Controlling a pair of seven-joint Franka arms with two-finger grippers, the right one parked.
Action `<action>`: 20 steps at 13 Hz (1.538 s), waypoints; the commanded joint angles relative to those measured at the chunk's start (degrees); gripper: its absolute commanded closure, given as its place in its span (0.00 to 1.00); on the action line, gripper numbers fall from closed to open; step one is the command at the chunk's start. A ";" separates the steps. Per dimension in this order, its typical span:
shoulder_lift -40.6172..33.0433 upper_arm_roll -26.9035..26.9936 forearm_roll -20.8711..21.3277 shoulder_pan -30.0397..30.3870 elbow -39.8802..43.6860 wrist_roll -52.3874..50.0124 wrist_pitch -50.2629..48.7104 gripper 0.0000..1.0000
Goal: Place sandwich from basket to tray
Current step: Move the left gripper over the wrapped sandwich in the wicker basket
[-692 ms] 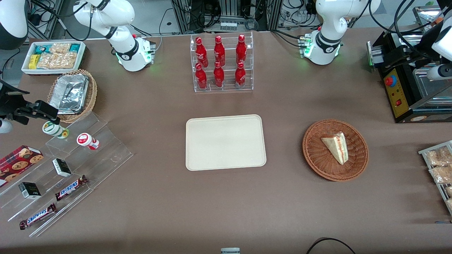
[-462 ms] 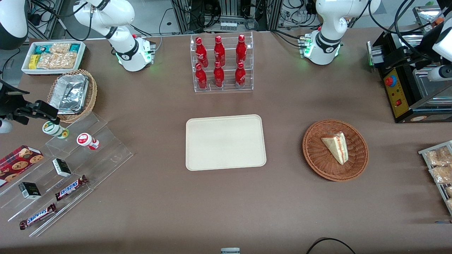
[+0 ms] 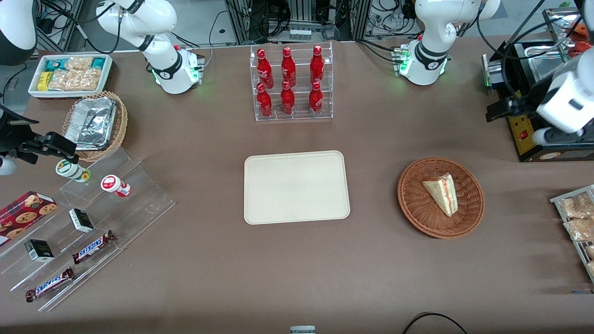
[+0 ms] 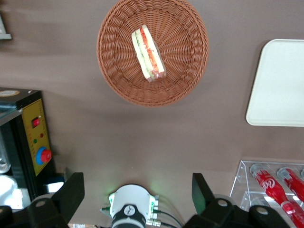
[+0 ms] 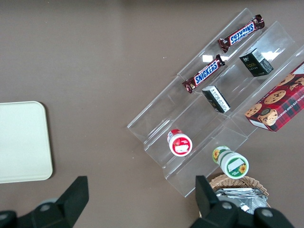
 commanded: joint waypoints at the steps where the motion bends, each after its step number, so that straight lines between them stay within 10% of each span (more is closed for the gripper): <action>1: -0.75 -0.06 1.18 0.06 -5.41 0.95 7.18 0.00; 8: 10.67 0.29 3.39 0.24 -7.44 0.25 20.20 0.00; 20: 0.22 0.64 2.51 0.68 -34.33 -19.76 48.07 0.00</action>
